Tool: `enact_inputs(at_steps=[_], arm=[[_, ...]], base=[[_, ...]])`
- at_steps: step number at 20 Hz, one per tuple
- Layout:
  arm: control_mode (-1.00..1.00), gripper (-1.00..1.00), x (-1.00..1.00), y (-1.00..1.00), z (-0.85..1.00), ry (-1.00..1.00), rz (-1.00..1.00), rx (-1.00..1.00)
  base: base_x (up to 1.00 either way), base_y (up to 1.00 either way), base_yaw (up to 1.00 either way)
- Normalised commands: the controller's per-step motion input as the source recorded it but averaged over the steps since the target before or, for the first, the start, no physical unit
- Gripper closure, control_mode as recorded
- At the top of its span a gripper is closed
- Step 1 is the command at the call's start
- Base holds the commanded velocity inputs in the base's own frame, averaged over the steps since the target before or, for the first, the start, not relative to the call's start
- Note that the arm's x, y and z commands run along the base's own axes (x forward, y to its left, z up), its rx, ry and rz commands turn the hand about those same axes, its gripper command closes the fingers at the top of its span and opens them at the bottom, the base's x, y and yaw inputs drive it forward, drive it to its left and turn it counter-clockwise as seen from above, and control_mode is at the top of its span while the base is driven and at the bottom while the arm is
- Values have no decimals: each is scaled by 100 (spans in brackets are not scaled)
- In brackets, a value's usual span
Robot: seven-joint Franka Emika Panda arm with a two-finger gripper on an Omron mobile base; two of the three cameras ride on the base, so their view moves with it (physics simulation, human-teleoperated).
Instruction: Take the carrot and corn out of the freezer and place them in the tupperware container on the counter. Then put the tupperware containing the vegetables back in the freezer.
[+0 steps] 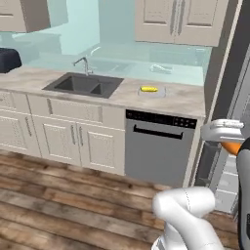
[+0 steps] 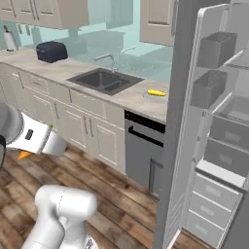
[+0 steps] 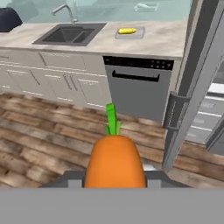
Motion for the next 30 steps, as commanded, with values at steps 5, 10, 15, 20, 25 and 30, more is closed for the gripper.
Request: enact_inputs(at_steps=[5,10,15,20,25,30], arm=[[100,100,0,0,0,0,0,0],[100,100,0,0,0,0,0,0],[100,100,0,0,0,0,0,0],[100,100,0,0,0,0,0,0],[100,100,0,0,0,0,0,0],[100,100,0,0,0,0,0,0]], base=[[82,65,-17],[90,74,-63],[89,82,-62],[62,52,-31],[67,18,-16],[79,4,-3]])
